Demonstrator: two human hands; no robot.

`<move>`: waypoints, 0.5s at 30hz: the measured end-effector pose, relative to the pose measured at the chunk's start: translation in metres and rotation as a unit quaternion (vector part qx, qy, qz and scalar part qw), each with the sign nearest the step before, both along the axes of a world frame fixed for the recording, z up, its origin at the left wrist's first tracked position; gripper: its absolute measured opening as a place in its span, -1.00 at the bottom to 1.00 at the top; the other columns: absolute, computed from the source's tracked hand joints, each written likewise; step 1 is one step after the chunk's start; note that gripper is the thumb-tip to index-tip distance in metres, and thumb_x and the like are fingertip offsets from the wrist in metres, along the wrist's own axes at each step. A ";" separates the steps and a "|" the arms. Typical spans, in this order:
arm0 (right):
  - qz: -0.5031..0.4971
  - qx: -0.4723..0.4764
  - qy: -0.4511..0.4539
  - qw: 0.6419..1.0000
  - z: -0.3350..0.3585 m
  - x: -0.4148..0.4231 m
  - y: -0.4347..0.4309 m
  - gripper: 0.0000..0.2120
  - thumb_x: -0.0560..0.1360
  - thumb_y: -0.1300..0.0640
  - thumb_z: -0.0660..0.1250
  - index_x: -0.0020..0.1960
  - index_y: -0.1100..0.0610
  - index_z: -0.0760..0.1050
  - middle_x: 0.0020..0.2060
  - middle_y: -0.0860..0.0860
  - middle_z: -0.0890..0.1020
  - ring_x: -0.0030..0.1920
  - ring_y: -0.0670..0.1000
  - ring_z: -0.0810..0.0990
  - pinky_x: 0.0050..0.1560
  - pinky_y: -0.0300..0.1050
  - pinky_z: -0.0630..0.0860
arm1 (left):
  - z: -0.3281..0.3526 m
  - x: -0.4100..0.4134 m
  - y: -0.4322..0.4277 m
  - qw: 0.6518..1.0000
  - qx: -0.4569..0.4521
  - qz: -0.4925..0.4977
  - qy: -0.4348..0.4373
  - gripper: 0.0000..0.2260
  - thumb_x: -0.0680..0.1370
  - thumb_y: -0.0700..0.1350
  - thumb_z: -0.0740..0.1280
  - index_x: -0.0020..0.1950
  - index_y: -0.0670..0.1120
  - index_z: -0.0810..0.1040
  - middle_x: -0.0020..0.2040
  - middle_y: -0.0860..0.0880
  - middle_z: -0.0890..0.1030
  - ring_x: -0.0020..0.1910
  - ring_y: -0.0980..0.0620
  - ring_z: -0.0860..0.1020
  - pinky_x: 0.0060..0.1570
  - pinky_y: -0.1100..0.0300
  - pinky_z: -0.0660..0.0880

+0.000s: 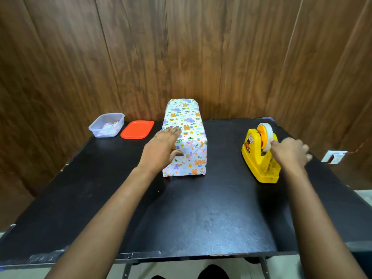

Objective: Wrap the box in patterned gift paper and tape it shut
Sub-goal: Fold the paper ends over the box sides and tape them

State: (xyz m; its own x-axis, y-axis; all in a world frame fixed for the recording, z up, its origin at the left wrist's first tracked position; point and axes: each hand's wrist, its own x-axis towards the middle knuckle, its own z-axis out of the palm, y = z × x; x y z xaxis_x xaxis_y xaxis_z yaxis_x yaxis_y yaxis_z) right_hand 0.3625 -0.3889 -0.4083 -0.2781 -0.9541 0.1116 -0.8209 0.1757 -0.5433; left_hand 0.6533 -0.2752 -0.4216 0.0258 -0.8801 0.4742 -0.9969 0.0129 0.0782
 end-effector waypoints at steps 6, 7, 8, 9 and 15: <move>0.045 0.067 -0.267 0.960 0.007 -0.013 -0.004 -0.85 0.46 0.19 0.41 -0.12 0.28 0.51 -0.02 0.17 0.59 0.07 0.17 0.55 0.11 0.03 0.45 | -0.001 -0.002 -0.001 1.000 -0.003 -0.001 0.012 -0.38 0.50 0.03 0.37 0.49 -0.06 0.23 0.49 0.01 0.26 0.49 0.03 0.18 0.42 0.16 0.13; 0.035 0.053 -0.292 0.954 0.011 -0.013 -0.003 -0.87 0.44 0.23 0.41 -0.21 0.24 0.48 -0.07 0.13 0.57 0.04 0.15 0.54 0.13 0.04 0.46 | 0.000 -0.002 -0.001 1.000 -0.003 -0.002 0.012 -0.38 0.50 0.03 0.37 0.49 -0.06 0.23 0.49 0.01 0.26 0.49 0.03 0.18 0.42 0.17 0.12; 0.030 0.043 -0.322 0.945 0.015 -0.012 -0.003 -0.85 0.43 0.26 0.42 -0.25 0.21 0.46 -0.07 0.11 0.54 0.04 0.13 0.53 0.11 0.04 0.45 | 0.000 -0.002 -0.001 1.000 -0.003 -0.002 0.012 -0.38 0.50 0.04 0.37 0.49 -0.06 0.23 0.49 0.01 0.25 0.49 0.04 0.17 0.42 0.18 0.12; 0.025 0.031 -0.349 0.936 0.019 -0.012 -0.004 -0.88 0.41 0.26 0.42 -0.25 0.20 0.49 -0.04 0.10 0.53 0.07 0.13 0.51 0.09 0.04 0.44 | 0.000 -0.002 -0.001 1.000 -0.002 -0.002 0.010 -0.38 0.50 0.04 0.36 0.50 -0.06 0.22 0.49 0.01 0.25 0.49 0.04 0.17 0.42 0.19 0.11; 0.061 0.049 -0.393 0.916 0.005 -0.023 0.004 -0.86 0.56 0.27 0.22 -0.06 0.30 0.54 -0.30 0.06 0.53 -0.31 -0.04 0.43 -0.26 -0.24 0.33 | 0.000 -0.001 -0.002 1.000 -0.002 -0.003 0.004 -0.38 0.52 0.06 0.33 0.51 -0.04 0.19 0.51 0.04 0.21 0.49 0.07 0.14 0.42 0.22 0.08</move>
